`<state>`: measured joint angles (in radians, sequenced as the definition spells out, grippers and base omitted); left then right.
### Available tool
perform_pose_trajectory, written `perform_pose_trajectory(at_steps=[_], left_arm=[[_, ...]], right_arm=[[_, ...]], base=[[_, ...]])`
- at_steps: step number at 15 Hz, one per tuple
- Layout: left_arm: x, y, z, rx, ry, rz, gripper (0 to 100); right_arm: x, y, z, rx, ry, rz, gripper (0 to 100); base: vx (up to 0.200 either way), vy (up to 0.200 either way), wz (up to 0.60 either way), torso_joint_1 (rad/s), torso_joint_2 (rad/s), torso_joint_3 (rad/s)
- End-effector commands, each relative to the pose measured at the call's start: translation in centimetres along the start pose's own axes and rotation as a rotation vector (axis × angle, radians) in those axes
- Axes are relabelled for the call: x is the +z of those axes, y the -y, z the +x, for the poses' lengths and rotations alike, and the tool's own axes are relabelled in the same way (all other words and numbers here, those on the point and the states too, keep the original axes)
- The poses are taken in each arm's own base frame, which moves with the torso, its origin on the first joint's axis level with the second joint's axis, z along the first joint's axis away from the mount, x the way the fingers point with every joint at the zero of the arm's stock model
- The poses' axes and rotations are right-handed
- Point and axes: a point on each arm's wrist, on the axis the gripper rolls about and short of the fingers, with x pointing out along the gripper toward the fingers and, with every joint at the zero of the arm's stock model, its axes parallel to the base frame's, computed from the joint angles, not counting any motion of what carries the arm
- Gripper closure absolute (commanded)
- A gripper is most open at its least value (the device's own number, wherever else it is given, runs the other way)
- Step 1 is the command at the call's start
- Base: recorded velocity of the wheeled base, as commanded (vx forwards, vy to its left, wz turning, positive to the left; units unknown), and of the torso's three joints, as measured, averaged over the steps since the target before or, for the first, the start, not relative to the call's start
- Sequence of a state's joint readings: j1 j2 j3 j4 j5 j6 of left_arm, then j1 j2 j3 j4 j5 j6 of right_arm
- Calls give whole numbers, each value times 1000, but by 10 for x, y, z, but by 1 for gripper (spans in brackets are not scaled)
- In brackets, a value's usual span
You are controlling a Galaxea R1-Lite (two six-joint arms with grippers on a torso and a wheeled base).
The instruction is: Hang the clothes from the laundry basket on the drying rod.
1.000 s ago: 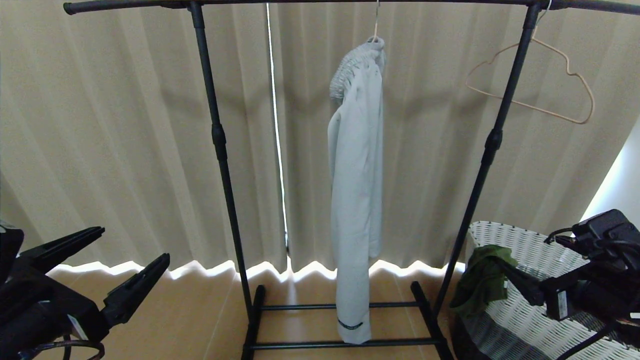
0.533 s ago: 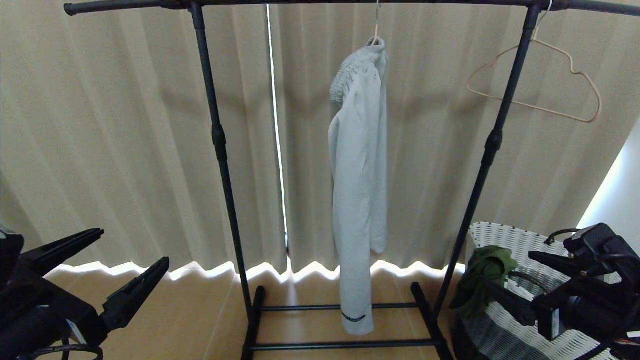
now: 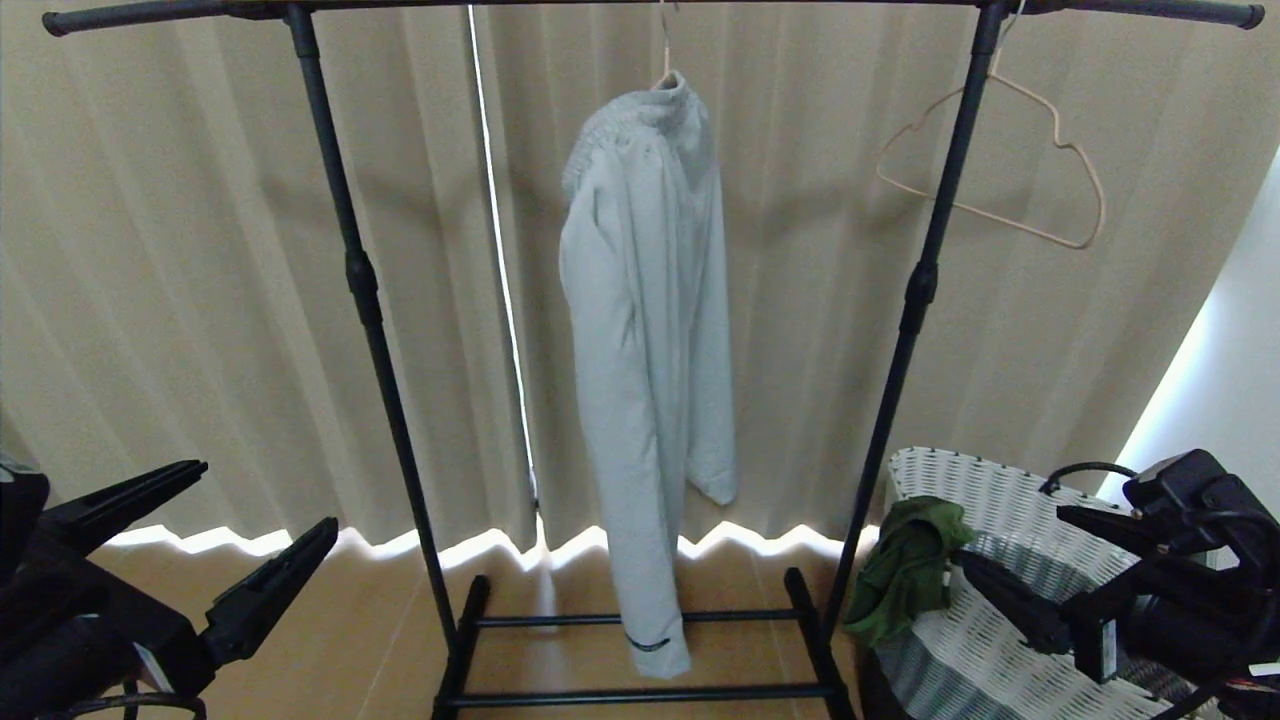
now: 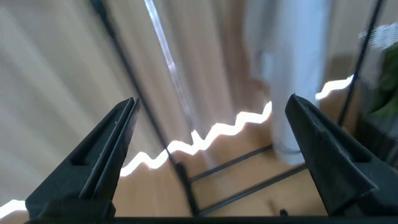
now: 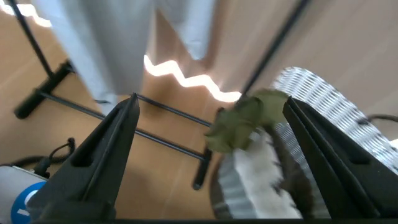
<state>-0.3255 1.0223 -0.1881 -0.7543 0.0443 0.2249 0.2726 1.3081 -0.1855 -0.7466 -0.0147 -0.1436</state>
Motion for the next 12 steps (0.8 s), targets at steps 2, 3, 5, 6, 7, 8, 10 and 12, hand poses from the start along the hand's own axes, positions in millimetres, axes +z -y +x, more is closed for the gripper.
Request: perform_pose_trajectory(at_steps=[2, 3, 5, 6, 7, 8, 10, 12], left_arm=[[-1, 0, 0, 0, -4, 2, 0], [-2, 0, -1, -1, -6, 5, 0], [-1, 0, -2, 2, 1, 7, 0], [0, 0, -2, 3, 9, 6, 0], [3, -1, -3, 5, 21, 3, 0], [4, -1, -3, 7, 27, 1, 0], [4, -1, -3, 6, 24, -1, 0], [3, -1, -3, 4, 20, 0, 0]], right_arm=[[-1, 0, 0, -2, -8, -2, 0], [-2, 0, 0, -7, -13, -3, 0], [-1, 0, 0, -11, -12, -4, 0], [-1, 1, 0, -14, -10, -3, 0], [-1, 1, 0, -15, -10, -3, 0], [-1, 1, 0, -20, -12, -3, 0], [-1, 2, 0, -30, -15, -3, 0], [-2, 2, 0, -31, -17, -4, 0]], base=[[0, -200, 0, 7, 5, 0], [0, 0, 0, 0, 0, 0], [0, 0, 0, 0, 0, 0], [0, 0, 0, 0, 0, 0], [0, 0, 0, 0, 0, 0], [0, 0, 0, 0, 0, 0], [0, 0, 0, 0, 0, 0], [100, 0, 0, 1, 1, -1]])
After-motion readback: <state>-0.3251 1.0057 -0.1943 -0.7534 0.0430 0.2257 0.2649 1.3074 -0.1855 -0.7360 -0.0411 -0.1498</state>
